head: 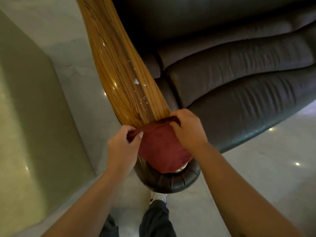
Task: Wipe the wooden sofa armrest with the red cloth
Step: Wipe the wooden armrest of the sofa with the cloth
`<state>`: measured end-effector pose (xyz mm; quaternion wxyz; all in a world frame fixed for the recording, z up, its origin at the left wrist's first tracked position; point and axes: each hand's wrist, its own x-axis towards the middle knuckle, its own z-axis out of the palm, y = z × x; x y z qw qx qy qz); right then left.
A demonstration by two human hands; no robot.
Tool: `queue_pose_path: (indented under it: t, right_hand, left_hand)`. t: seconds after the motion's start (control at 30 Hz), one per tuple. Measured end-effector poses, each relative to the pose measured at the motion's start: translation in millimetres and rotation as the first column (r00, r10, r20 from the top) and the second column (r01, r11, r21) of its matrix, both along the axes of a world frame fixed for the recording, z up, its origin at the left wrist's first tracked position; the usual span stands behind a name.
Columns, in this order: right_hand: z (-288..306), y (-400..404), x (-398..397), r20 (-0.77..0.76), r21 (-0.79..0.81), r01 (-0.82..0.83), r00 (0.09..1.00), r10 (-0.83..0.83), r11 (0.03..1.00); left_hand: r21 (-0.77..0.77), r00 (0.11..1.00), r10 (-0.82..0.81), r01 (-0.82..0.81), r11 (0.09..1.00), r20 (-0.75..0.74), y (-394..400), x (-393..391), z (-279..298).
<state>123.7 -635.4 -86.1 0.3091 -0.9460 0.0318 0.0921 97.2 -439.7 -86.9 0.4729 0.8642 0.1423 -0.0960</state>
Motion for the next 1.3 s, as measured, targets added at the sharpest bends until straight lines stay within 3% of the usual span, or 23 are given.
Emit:
queue_pose_path:
  t: [0.1, 0.17, 0.27, 0.37, 0.5, 0.6, 0.67, 0.73, 0.97, 1.17, 1.3]
  right_hand:
    - [-9, 14, -17, 0.159, -0.127, 0.257, 0.959, -0.236, 0.958]
    - [-9, 29, -33, 0.231, -0.116, 0.41, 0.897, -0.377, 0.905]
    - [-22, 55, -51, 0.198, -0.141, 0.331, 0.933, -0.301, 0.933]
    - [-45, 69, -52, 0.062, -0.244, 0.197, 0.98, -0.187, 0.95]
    - [-52, 71, -48, 0.061, -0.294, 0.197, 0.98, -0.187, 0.935]
    - [-53, 72, -46, 0.074, -0.304, 0.201, 0.979, -0.188, 0.931]
    - [-52, 72, -46, 0.073, -0.319, 0.204, 0.979, -0.191, 0.925]
    - [-53, 74, -45, 0.079, -0.305, 0.23, 0.973, -0.216, 0.924]
    - [-34, 89, -11, 0.024, -0.273, 0.254, 0.966, -0.258, 0.928]
    - [-3, 121, 68, 0.058, -0.284, 0.225, 0.974, -0.217, 0.932]
    - [5, 137, 105, 0.089, -0.278, 0.237, 0.971, -0.221, 0.931]
  left_hand:
    - [0.024, 1.0, 0.0, 0.0, 1.0, 0.007, 5, 0, -7]
    - [0.006, 1.0, -0.025, 0.025, 1.0, -0.014, 11, -2, -12]
    - [0.028, 0.986, -0.121, 0.118, 0.993, 0.115, 32, 19, -7]
    - [0.143, 0.892, -0.316, 0.284, 0.948, 0.325, 63, 82, 11]
    - [0.429, 0.714, -0.606, 0.452, 0.782, 0.35, 87, 190, 33]
    - [0.652, 0.586, -0.785, 0.518, 0.554, 0.201, 83, 262, 35]
    - [0.741, 0.537, -0.837, 0.522, 0.423, 0.099, 75, 289, 30]
    - [0.774, 0.511, -0.856, 0.51, 0.376, 0.079, 72, 301, 21]
    - [0.768, 0.491, -0.859, 0.489, 0.413, 0.149, 70, 303, 19]
    - [0.701, 0.517, -0.813, 0.476, 0.532, 0.267, 75, 304, 15]
    - [0.676, 0.508, -0.807, 0.482, 0.557, 0.303, 78, 305, 11]
